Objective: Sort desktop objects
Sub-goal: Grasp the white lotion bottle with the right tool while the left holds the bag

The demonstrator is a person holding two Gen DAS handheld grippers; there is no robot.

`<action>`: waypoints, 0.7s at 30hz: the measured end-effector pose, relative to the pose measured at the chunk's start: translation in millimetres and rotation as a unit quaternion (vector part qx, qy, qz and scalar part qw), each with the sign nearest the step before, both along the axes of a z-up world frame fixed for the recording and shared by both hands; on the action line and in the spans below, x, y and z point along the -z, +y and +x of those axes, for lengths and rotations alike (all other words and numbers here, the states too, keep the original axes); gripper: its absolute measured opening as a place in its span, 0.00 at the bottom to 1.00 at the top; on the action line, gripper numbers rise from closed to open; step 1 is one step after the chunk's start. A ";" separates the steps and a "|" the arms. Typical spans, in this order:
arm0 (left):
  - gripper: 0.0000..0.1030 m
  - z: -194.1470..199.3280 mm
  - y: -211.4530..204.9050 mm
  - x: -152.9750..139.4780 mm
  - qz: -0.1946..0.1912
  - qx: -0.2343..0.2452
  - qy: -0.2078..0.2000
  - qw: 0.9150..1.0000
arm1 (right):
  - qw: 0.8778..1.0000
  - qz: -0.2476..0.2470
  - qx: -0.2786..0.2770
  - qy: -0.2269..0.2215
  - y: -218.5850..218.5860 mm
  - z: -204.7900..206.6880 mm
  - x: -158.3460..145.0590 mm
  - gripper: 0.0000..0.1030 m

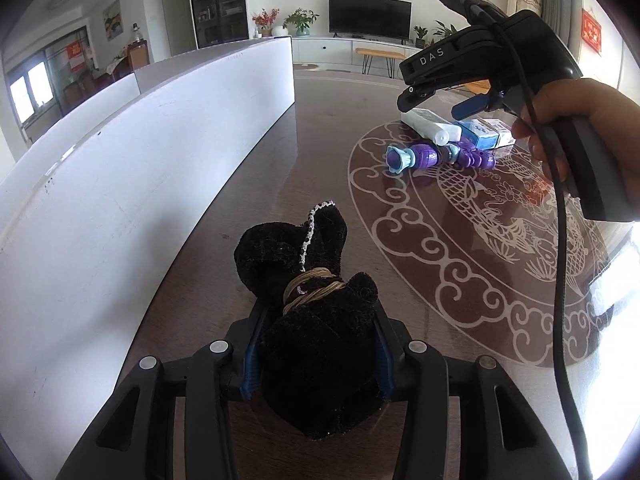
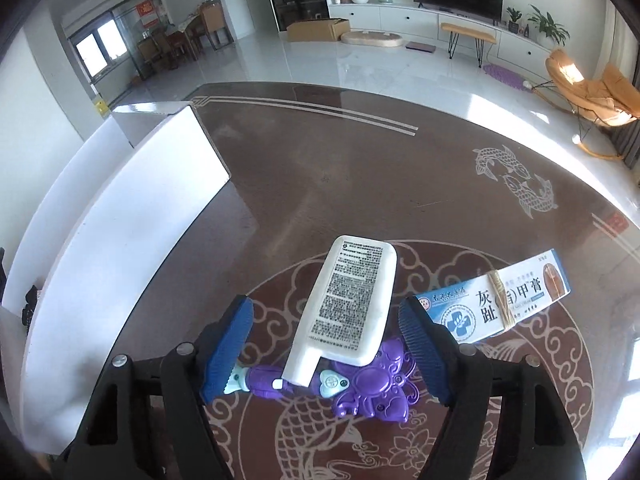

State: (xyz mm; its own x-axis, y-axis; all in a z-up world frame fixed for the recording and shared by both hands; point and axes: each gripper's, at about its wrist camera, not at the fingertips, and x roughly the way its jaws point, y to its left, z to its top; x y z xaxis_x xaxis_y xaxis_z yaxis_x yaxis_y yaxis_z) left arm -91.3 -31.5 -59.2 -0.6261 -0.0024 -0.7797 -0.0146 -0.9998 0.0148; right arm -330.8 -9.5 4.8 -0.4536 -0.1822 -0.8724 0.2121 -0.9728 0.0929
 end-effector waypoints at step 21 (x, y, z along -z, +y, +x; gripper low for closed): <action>0.46 -6.3 -1.5 -2.1 0.000 -0.002 0.000 1.000 | 0.998 -0.044 0.000 0.036 11.6 60.0 -30.9 0.50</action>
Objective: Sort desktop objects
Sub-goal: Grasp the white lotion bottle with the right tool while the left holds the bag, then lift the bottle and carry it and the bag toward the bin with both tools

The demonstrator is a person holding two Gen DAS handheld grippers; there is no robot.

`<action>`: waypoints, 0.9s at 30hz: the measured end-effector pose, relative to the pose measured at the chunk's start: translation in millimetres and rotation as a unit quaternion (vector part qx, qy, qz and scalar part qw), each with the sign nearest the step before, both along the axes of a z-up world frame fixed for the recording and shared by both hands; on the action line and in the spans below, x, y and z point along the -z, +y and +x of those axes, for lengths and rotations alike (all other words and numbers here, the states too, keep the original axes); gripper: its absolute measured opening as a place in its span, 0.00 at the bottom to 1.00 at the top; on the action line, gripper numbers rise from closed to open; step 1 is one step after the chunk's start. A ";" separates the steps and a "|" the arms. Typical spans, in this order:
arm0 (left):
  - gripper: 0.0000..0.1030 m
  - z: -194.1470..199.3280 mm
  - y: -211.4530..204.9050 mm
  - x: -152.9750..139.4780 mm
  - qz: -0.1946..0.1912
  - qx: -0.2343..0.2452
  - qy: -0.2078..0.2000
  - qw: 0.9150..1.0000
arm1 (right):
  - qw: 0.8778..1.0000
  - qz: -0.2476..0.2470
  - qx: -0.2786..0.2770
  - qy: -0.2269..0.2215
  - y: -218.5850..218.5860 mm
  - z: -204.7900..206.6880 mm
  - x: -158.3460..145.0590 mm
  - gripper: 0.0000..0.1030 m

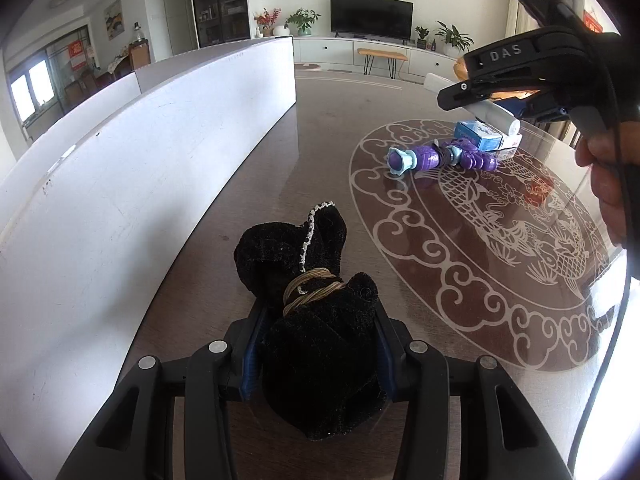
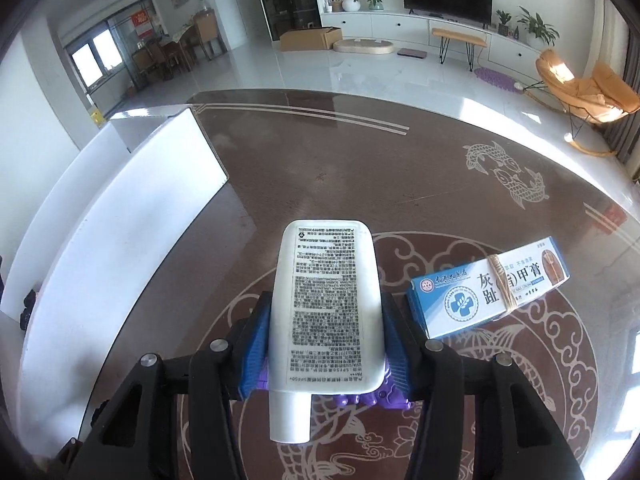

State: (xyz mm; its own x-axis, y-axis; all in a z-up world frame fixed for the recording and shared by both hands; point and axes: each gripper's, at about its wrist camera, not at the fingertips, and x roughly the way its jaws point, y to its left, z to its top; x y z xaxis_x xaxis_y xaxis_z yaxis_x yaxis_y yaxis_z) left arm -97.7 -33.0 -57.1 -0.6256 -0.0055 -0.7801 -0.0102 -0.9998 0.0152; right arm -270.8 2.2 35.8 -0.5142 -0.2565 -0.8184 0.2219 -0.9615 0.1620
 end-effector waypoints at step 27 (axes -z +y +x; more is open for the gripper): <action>0.91 9.8 35.6 6.8 -0.008 0.069 -0.020 0.997 | 0.995 0.080 0.033 0.055 97.9 255.3 58.4 0.54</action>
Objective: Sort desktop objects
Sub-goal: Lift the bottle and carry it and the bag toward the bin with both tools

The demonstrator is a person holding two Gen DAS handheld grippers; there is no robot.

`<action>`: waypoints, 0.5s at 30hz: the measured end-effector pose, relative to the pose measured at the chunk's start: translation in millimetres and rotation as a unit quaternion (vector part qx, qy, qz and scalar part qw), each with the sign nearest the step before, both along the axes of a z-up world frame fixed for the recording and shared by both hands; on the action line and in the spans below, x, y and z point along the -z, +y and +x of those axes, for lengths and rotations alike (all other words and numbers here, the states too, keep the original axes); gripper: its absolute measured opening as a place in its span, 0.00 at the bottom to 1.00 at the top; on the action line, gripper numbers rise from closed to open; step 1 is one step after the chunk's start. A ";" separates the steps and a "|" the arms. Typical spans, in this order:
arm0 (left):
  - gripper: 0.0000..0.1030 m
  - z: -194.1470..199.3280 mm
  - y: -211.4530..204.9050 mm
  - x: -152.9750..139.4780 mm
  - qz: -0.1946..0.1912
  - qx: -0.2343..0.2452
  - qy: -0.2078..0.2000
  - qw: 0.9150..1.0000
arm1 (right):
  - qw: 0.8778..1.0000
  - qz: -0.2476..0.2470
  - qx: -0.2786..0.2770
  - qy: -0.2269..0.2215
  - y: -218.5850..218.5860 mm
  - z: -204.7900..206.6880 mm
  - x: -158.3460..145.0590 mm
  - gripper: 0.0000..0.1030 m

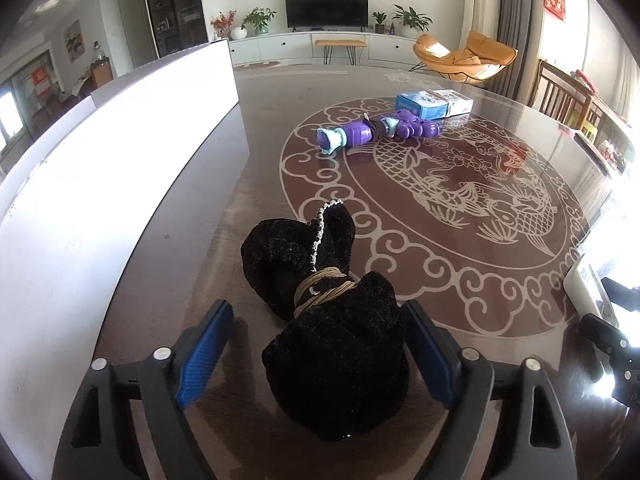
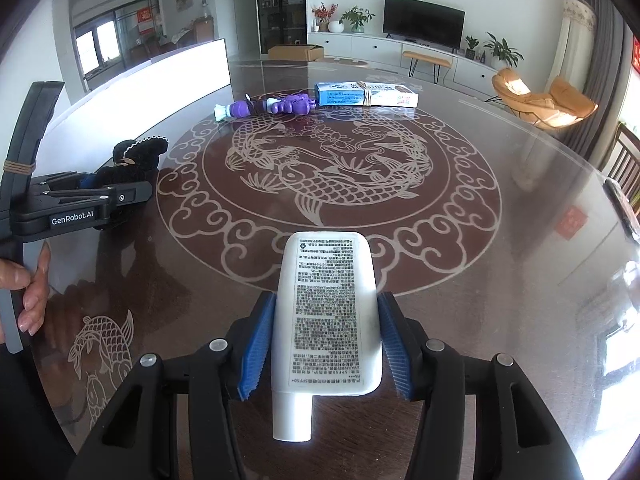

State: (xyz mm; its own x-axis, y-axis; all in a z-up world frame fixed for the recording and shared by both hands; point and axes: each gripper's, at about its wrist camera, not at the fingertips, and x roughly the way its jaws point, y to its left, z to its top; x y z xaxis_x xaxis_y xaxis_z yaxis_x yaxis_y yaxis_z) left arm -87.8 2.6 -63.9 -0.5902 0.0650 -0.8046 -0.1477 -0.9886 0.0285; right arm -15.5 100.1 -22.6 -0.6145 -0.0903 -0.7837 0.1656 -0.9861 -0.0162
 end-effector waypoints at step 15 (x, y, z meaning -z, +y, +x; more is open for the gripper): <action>1.00 -4.3 -2.5 5.0 0.009 0.001 -0.014 1.000 | 0.999 0.000 0.029 -0.024 6.1 -5.8 9.4 0.99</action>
